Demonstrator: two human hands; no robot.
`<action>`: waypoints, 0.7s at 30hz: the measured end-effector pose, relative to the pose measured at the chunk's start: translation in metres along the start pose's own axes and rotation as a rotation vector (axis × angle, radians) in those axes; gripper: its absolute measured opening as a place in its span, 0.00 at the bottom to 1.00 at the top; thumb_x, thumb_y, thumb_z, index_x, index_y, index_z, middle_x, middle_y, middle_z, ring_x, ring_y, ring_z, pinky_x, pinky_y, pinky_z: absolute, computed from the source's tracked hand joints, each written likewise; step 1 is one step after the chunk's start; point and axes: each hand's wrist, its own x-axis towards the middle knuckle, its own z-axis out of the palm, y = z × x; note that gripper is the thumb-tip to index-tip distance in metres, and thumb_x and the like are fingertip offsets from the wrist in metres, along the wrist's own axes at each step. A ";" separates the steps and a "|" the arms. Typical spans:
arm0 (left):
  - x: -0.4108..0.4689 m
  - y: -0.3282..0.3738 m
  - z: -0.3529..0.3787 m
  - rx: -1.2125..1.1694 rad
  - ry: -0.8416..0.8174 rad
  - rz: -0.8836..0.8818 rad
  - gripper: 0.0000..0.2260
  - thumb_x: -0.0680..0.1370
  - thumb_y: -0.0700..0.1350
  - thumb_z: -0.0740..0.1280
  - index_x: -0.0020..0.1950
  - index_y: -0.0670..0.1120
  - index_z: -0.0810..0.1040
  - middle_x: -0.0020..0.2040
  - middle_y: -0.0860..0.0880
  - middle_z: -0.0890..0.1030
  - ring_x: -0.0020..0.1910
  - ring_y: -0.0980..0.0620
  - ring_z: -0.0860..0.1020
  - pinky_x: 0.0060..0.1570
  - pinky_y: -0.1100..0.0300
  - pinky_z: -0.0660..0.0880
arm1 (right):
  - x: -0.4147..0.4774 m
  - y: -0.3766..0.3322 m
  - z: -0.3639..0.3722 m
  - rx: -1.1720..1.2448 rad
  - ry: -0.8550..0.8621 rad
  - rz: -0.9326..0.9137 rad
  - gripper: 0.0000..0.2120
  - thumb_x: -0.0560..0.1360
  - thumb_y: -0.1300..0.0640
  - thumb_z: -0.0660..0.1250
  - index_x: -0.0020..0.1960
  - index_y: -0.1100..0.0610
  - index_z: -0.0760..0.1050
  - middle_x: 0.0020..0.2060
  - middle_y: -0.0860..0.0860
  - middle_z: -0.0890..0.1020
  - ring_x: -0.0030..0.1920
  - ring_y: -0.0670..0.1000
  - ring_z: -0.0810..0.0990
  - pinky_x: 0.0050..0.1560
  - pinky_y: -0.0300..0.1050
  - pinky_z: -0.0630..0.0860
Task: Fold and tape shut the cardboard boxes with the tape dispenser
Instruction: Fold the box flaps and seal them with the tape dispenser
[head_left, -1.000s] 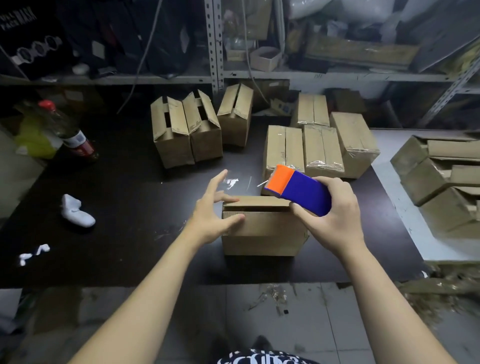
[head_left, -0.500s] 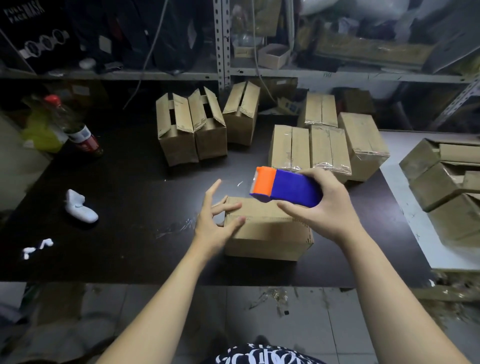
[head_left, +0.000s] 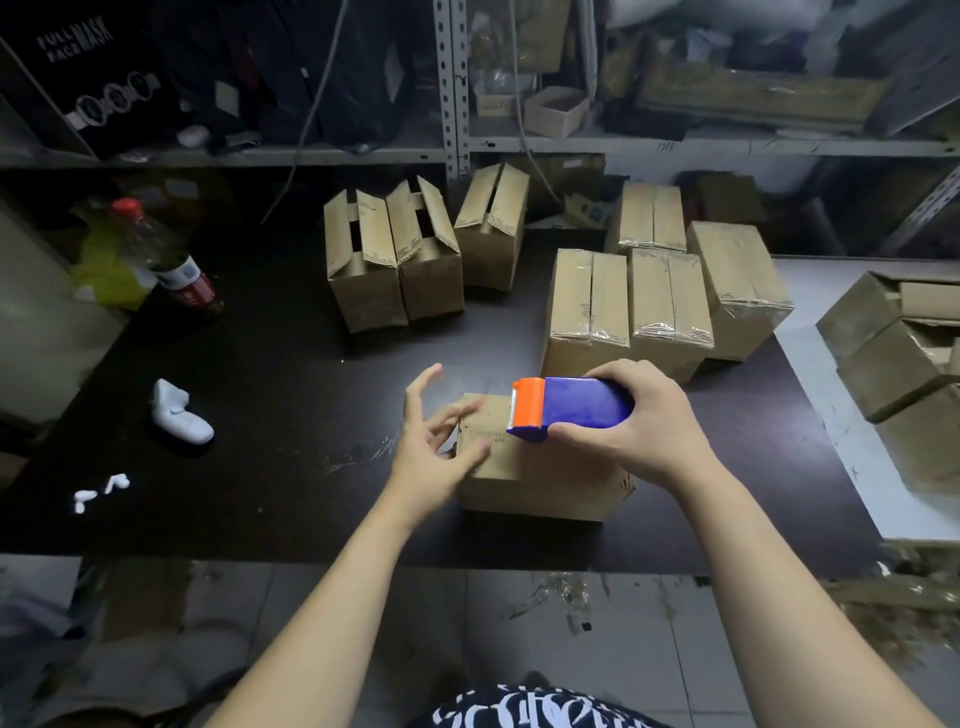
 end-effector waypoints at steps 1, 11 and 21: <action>-0.001 0.002 -0.001 -0.061 0.033 -0.015 0.42 0.72 0.37 0.79 0.74 0.65 0.62 0.64 0.50 0.82 0.69 0.53 0.78 0.71 0.48 0.73 | 0.000 0.000 0.001 -0.005 0.007 -0.003 0.28 0.60 0.36 0.83 0.54 0.45 0.79 0.47 0.38 0.78 0.51 0.43 0.77 0.49 0.41 0.77; 0.000 0.024 -0.026 -0.168 0.558 -0.296 0.08 0.80 0.42 0.72 0.41 0.45 0.85 0.38 0.47 0.81 0.42 0.50 0.78 0.52 0.51 0.77 | 0.000 0.008 -0.004 0.021 -0.018 0.029 0.28 0.60 0.36 0.83 0.55 0.44 0.80 0.48 0.40 0.79 0.51 0.44 0.77 0.50 0.43 0.78; 0.002 -0.002 -0.012 -0.209 0.512 -0.458 0.03 0.79 0.43 0.74 0.48 0.44 0.86 0.39 0.48 0.82 0.37 0.53 0.77 0.41 0.58 0.73 | -0.008 0.010 -0.008 0.100 0.008 0.078 0.27 0.58 0.36 0.83 0.52 0.39 0.76 0.49 0.42 0.78 0.51 0.44 0.78 0.50 0.42 0.78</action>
